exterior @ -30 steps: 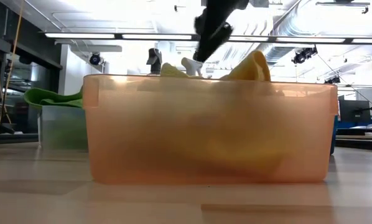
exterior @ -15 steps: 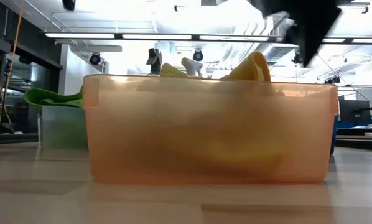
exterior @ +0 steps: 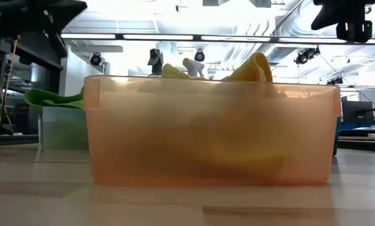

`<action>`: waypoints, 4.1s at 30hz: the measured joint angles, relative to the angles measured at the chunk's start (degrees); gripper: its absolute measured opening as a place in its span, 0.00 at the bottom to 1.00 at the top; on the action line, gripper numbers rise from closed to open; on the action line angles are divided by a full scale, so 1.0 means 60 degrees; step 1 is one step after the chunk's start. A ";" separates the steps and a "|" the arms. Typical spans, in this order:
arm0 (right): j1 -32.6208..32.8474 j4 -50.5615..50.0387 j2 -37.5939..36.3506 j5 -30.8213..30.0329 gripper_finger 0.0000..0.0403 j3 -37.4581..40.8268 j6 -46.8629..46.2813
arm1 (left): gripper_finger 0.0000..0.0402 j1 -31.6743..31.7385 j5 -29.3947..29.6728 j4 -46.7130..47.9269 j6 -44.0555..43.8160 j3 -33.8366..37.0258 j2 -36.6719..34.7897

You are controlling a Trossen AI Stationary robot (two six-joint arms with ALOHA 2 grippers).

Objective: Sort microfiber towel by color & place in baskets
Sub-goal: Return to Home Position

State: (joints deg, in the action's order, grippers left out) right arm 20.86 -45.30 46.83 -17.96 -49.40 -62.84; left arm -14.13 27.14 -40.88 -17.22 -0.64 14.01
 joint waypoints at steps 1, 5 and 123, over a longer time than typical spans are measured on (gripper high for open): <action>0.0023 0.0046 -0.0109 -0.0100 0.00 0.0072 -0.0024 | 0.00 0.0062 -0.0039 0.0375 -0.0100 -0.0017 -0.0168; 0.0051 0.0116 -0.0273 -0.0199 0.00 0.0311 0.0298 | 0.00 0.0256 -0.0186 0.1287 -0.0366 -0.0025 -0.0612; -0.4674 0.7910 -0.4995 0.4627 0.00 0.8133 0.4223 | 0.00 0.0357 0.0222 0.1715 -0.0356 -0.0029 -0.0712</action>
State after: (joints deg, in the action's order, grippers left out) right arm -7.18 2.15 16.86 9.80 -0.60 -37.50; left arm -11.99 28.47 -30.59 -19.35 -0.82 9.74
